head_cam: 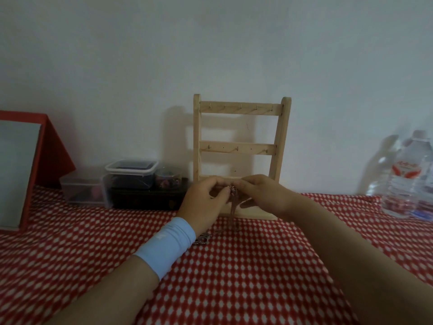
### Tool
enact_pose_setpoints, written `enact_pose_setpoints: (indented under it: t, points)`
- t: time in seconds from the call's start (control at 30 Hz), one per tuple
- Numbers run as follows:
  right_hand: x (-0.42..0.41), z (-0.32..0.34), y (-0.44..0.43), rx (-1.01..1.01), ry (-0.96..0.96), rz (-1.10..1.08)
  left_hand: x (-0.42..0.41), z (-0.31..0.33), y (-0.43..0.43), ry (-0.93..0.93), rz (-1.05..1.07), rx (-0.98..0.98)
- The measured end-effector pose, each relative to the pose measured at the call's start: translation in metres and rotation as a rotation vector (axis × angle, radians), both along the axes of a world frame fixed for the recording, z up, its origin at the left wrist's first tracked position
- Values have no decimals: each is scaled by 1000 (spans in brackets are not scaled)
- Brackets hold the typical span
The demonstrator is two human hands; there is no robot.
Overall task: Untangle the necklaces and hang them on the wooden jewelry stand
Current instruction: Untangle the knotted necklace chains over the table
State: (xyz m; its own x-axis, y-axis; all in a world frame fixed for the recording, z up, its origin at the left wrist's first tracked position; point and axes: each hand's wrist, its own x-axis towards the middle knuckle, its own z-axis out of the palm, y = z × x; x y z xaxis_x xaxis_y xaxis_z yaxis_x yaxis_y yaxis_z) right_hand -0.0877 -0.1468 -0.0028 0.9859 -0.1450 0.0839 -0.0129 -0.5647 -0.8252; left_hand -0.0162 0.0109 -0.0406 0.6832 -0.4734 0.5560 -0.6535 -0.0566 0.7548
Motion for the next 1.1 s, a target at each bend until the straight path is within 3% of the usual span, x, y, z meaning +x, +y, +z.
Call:
enact_pose_setpoints:
  t: [0.13,0.37,0.47,0.57,0.7,0.87,1.1]
  points:
    - [-14,11,-3,184,74,90,-1,18,3,-220,13,97]
    - [-32,-3,9,299,-33,12,-12,32,1,-185,-70,266]
    - [-40,-15,13,292,-170,-34,-20,42,2,-170,-73,265]
    - [-46,-19,17,429,-251,-106,-25,44,4,-142,-85,249]
    - [-48,-28,21,400,-244,-217,-28,30,10,-48,-86,201]
    - [-48,-39,23,376,-217,-285,-20,17,10,39,-153,290]
    - [-42,-51,21,397,-255,-312,-18,-7,-6,17,-66,331]
